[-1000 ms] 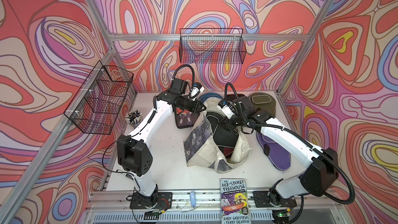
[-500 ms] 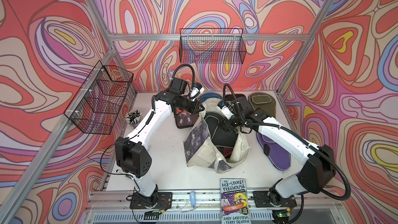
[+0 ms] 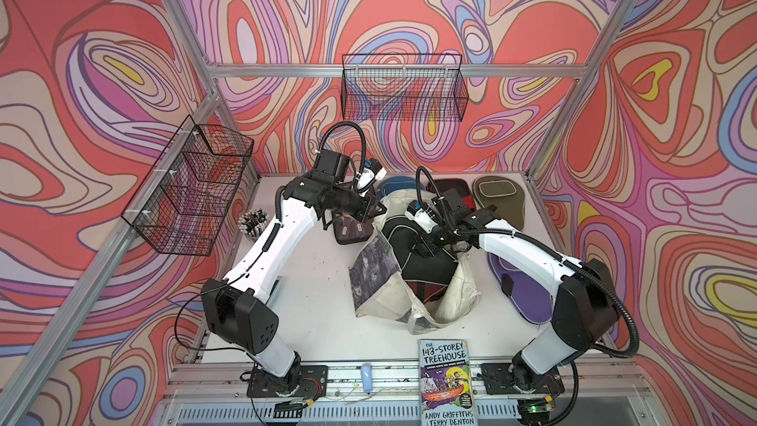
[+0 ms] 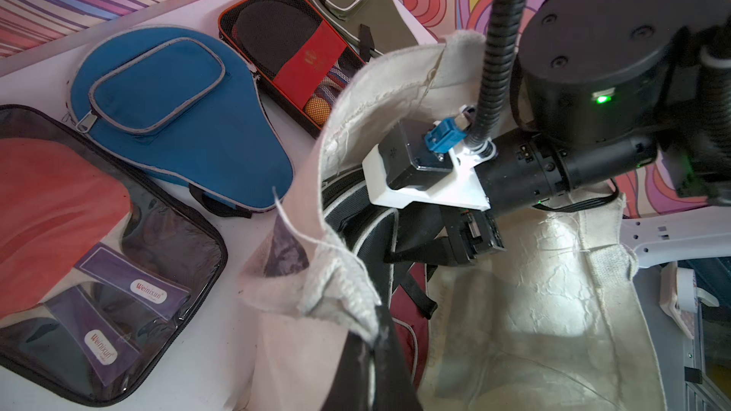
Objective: Remove the ping pong set from the canvas bag
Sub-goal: Pick up the ping pong set from the canvas bag.
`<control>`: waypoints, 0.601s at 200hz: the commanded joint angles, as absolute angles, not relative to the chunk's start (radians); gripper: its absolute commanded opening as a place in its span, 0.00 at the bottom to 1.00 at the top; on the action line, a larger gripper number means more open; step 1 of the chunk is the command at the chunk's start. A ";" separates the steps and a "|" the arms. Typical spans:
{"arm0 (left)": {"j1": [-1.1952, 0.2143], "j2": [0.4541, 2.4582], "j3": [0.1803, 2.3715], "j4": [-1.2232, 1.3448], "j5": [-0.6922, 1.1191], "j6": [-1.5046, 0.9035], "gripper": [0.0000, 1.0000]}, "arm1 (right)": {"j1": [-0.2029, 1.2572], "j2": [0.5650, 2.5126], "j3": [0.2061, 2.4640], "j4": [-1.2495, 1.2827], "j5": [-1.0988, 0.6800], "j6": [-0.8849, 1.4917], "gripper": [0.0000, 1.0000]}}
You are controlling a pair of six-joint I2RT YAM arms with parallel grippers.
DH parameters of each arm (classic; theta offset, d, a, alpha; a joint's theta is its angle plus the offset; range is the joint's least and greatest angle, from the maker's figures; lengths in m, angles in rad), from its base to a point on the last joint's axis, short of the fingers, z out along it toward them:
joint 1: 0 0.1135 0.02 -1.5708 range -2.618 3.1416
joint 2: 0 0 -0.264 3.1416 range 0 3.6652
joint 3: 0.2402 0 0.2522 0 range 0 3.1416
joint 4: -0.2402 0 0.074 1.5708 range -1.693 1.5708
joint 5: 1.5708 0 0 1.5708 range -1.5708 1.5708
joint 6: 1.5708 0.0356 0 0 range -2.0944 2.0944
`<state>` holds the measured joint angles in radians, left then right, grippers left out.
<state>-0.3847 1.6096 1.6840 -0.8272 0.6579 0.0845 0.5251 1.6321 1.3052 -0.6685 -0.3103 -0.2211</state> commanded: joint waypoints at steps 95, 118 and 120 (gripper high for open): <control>-0.377 1.596 1.695 -0.775 0.597 0.124 0.00 | 0.520 1.413 1.421 -0.803 -0.349 -0.251 0.00; -0.366 1.585 1.705 -0.777 0.583 0.122 0.03 | 0.520 1.375 1.476 -0.824 -0.325 -0.251 0.00; -0.364 1.583 1.705 -0.778 0.582 0.121 0.04 | 0.521 1.374 1.479 -0.826 -0.323 -0.250 0.00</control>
